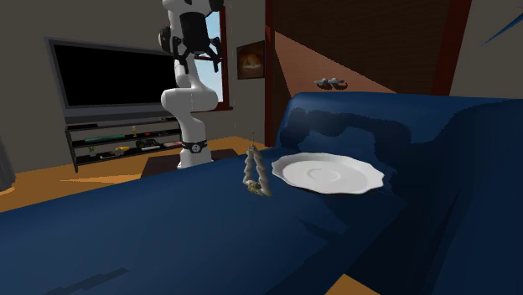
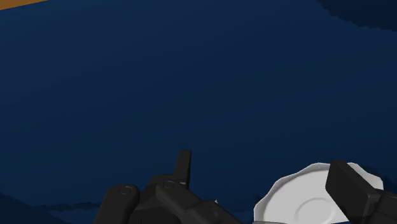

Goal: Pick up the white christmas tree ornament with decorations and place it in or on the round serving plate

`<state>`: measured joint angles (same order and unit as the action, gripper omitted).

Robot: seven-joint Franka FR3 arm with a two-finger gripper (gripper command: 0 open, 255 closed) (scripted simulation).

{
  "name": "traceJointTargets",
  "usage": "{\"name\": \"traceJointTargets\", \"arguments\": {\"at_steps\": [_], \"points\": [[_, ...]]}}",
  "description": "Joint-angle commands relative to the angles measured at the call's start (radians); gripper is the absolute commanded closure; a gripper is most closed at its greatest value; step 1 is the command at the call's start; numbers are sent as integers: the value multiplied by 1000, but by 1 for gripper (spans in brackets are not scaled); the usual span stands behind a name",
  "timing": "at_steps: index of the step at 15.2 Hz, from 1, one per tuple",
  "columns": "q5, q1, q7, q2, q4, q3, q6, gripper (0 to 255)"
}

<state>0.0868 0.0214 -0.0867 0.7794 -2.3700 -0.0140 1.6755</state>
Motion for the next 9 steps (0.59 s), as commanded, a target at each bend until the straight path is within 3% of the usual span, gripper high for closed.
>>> {"name": "traceJointTargets", "arguments": {"at_steps": [1, 9], "points": [[0, 0, 0, 0, 0, 0, 0, 0], [-18, 25, -64, -342, 165, 8, 130, 0]]}}
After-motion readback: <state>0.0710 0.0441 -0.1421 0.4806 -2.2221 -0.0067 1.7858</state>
